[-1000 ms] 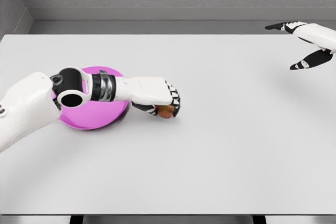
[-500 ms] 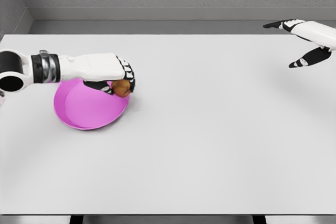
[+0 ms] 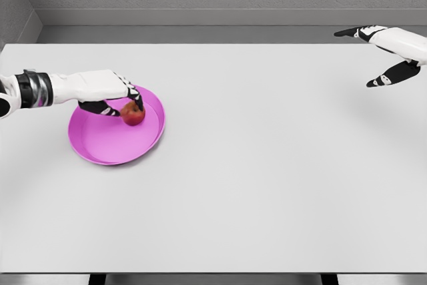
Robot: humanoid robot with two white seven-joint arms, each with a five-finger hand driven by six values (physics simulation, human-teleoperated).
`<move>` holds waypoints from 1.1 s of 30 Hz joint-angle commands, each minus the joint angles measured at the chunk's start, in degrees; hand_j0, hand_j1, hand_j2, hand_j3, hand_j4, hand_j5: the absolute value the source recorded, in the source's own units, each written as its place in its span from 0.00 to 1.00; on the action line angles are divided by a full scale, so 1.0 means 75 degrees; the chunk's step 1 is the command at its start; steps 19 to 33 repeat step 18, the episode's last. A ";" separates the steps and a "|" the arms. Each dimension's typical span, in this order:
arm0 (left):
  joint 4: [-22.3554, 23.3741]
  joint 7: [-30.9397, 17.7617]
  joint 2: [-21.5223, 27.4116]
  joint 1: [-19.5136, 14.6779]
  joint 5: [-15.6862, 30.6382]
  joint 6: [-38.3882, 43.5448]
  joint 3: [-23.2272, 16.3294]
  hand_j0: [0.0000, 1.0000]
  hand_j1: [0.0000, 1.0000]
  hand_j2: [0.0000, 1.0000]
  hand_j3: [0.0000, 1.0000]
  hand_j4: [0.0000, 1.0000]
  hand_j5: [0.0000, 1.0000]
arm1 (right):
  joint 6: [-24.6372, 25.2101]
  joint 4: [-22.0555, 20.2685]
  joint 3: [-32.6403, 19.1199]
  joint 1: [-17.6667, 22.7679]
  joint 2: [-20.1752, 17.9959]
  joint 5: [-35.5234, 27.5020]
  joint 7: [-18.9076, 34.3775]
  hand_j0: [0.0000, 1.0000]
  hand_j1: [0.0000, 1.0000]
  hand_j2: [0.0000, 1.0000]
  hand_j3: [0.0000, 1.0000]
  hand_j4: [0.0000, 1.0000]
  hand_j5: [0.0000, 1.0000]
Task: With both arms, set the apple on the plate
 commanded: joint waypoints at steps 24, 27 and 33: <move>-0.2561 0.0028 -0.1423 -0.0176 0.1202 0.0016 0.0034 1.00 1.00 1.00 1.00 1.00 1.00 | 0.0022 -0.0014 -0.0004 0.0000 -0.0025 -0.0056 -0.0004 1.00 1.00 1.00 1.00 1.00 1.00; -0.2561 0.0028 -0.1423 -0.0176 0.1202 0.0016 0.0034 1.00 1.00 1.00 1.00 1.00 1.00 | 0.0022 -0.0014 -0.0004 0.0000 -0.0025 -0.0056 -0.0004 1.00 1.00 1.00 1.00 1.00 1.00; -0.2561 0.0028 -0.1423 -0.0176 0.1202 0.0016 0.0034 1.00 1.00 1.00 1.00 1.00 1.00 | 0.0022 -0.0014 -0.0004 0.0000 -0.0025 -0.0056 -0.0004 1.00 1.00 1.00 1.00 1.00 1.00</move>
